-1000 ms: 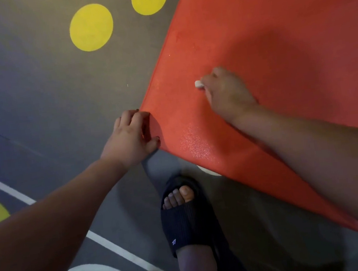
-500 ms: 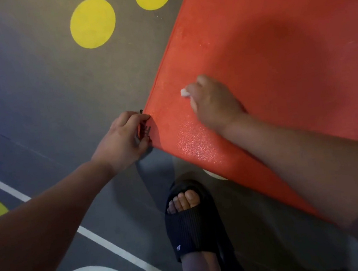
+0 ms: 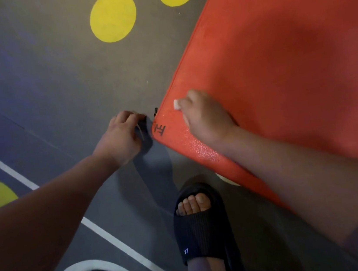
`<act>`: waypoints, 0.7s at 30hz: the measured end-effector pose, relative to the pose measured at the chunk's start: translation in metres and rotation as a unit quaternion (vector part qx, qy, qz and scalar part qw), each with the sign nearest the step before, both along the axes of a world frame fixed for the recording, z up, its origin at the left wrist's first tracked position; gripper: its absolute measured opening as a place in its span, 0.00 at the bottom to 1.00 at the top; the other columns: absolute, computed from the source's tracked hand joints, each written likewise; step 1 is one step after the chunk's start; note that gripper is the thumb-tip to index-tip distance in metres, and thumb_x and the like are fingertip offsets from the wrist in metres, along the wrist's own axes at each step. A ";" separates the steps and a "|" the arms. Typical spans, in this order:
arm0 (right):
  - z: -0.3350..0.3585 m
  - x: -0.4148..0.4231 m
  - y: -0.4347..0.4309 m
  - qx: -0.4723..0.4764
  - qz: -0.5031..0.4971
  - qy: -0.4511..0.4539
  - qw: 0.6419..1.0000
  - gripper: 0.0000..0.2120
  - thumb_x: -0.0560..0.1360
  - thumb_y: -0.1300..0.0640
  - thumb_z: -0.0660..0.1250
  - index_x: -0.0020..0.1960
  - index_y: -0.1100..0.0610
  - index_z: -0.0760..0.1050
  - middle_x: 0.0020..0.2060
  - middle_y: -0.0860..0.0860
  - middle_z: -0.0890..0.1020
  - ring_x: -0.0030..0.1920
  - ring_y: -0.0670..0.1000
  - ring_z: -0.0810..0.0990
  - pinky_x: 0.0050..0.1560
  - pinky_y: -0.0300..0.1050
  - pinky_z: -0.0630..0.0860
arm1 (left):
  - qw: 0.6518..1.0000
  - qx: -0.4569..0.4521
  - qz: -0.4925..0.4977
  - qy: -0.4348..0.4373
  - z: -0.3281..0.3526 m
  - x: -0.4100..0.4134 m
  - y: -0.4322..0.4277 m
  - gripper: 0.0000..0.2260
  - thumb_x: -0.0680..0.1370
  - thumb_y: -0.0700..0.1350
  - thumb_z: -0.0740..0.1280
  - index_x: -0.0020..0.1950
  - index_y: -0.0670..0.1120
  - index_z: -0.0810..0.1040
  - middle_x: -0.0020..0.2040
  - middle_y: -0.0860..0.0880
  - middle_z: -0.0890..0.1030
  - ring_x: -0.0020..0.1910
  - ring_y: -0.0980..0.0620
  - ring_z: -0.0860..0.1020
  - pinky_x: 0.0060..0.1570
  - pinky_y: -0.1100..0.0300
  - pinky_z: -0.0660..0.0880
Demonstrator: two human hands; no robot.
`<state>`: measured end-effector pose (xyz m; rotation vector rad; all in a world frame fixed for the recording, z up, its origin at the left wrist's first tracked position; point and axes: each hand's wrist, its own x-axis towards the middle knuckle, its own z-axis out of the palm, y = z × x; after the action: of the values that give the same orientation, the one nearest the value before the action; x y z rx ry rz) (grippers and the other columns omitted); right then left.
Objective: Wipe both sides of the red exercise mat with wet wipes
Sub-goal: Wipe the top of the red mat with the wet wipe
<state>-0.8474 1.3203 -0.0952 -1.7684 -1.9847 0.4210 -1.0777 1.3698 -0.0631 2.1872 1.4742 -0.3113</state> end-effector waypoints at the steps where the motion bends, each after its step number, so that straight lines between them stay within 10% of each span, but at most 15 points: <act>1: 0.000 -0.013 -0.013 -0.006 0.080 0.001 0.997 0.06 0.76 0.61 0.64 0.48 0.61 0.79 0.39 0.59 0.75 0.39 0.63 0.77 0.34 0.53 0.75 | 1.000 -0.003 0.001 0.000 0.000 0.002 -0.001 0.30 0.68 0.45 0.54 0.69 0.42 0.77 0.65 0.38 0.75 0.65 0.34 0.72 0.68 0.46 0.70; 5: 0.006 -0.008 -0.002 -0.031 0.268 -0.021 0.963 0.15 0.78 0.52 0.57 0.47 0.61 0.78 0.41 0.59 0.76 0.42 0.61 0.77 0.35 0.52 0.73 | 0.999 -0.029 0.018 0.019 0.002 0.008 -0.001 0.33 0.69 0.51 0.51 0.71 0.44 0.74 0.67 0.40 0.72 0.66 0.35 0.70 0.69 0.46 0.68; 11: 0.011 -0.001 0.036 -0.036 0.010 -0.048 0.998 0.12 0.79 0.56 0.57 0.47 0.61 0.77 0.42 0.60 0.77 0.42 0.63 0.77 0.40 0.55 0.76 | 0.999 -0.031 0.016 0.018 -0.002 0.001 0.007 0.25 0.75 0.35 0.61 0.71 0.47 0.74 0.68 0.41 0.72 0.66 0.35 0.69 0.69 0.45 0.68; 17: 0.013 -0.044 -0.003 -0.081 0.268 -0.068 0.958 0.13 0.80 0.55 0.57 0.57 0.60 0.75 0.53 0.58 0.74 0.55 0.61 0.75 0.44 0.54 0.72 | 0.998 -0.034 0.029 0.036 0.005 0.007 0.001 0.37 0.67 0.57 0.46 0.72 0.46 0.72 0.67 0.42 0.71 0.66 0.38 0.68 0.68 0.45 0.68; 21: 0.004 -0.015 0.044 -0.091 0.075 -0.065 0.991 0.14 0.79 0.57 0.57 0.55 0.62 0.77 0.51 0.61 0.75 0.53 0.63 0.75 0.46 0.55 0.71 | 0.998 -0.032 0.049 0.016 0.005 0.007 0.004 0.36 0.68 0.56 0.46 0.71 0.46 0.74 0.67 0.41 0.72 0.67 0.37 0.69 0.69 0.45 0.68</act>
<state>-0.8623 1.3648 -0.0912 -1.8015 -2.2422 0.5651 -1.0706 1.3737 -0.0578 2.0619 1.5616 -0.3570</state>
